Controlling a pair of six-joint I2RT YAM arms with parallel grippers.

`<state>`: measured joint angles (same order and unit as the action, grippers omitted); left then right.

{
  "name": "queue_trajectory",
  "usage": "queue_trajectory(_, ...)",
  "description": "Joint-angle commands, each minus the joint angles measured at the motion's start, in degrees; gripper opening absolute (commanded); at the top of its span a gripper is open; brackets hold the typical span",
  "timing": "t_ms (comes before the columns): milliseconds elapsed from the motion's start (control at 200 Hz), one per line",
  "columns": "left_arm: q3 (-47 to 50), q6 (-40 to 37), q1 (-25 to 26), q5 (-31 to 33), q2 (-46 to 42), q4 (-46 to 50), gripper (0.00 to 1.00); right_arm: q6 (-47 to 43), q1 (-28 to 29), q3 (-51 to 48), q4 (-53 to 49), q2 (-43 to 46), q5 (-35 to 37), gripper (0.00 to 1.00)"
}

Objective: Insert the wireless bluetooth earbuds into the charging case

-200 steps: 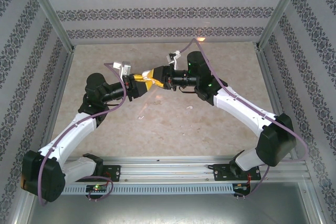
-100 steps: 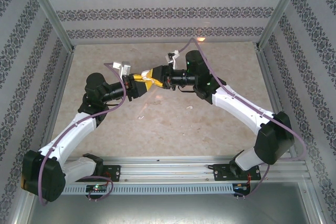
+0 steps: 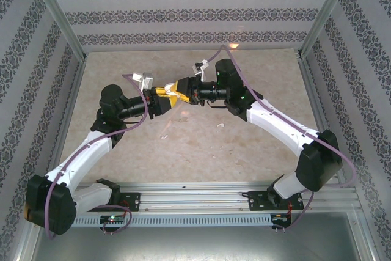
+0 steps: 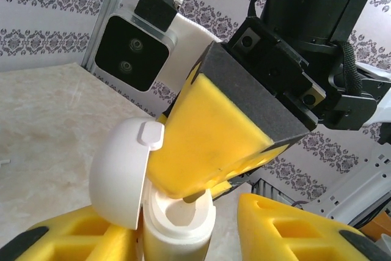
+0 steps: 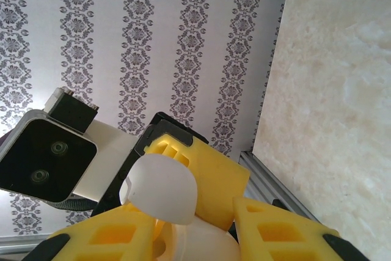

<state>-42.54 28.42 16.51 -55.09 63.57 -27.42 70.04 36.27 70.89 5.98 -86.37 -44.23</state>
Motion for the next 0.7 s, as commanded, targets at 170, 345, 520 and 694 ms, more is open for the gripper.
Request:
queue_trajectory(170,0.35,-2.15,0.21,-2.66,-1.34,-0.16,0.17,-1.73,1.08,1.27,1.79,0.85,-0.37,0.23)
queue_trajectory(345,0.82,-2.48,0.19,-1.68,-2.25,0.75,0.00,-3.67,0.99,2.03,-0.54,1.66,-0.16,0.31)
queue_trajectory(520,1.81,-5.03,-0.16,2.07,-6.15,6.08,0.00,-6.48,-0.40,3.46,-6.60,2.98,0.68,0.58)
queue_trajectory(694,2.44,-10.31,-1.08,9.37,-13.26,20.46,0.00,-13.49,-2.43,3.11,-18.80,5.46,6.21,0.56)
